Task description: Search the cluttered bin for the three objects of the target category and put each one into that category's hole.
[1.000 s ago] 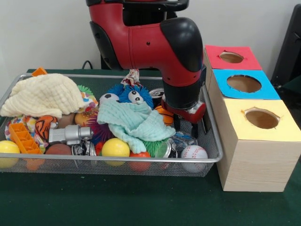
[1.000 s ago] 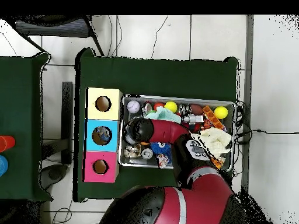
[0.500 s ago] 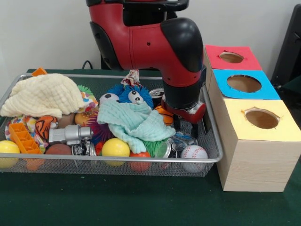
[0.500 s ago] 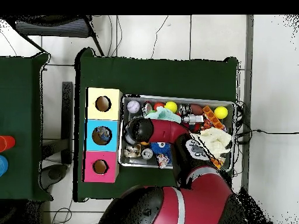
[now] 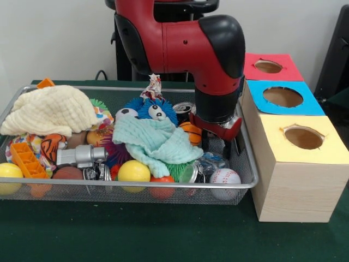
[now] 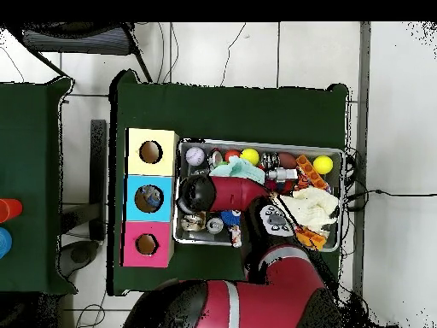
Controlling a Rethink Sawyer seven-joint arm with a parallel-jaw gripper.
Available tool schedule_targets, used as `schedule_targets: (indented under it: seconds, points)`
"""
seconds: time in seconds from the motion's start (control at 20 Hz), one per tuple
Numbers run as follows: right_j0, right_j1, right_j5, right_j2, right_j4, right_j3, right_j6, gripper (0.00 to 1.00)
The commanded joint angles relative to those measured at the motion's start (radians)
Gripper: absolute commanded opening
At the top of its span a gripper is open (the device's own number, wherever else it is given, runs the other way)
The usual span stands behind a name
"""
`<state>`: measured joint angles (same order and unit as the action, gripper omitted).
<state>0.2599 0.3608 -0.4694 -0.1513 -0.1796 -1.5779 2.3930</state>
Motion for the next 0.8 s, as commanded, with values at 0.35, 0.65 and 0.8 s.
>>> schedule_targets:
  seconds: [0.35,0.65,0.8]
  points:
    - [0.019,-0.012,0.081,-0.031,0.009,0.108,0.037,1.0]
    - [0.019,0.068,0.003,-0.041,0.039,0.075,0.042,1.0]
    - [0.024,0.076,0.009,-0.048,0.042,0.076,0.038,1.0]
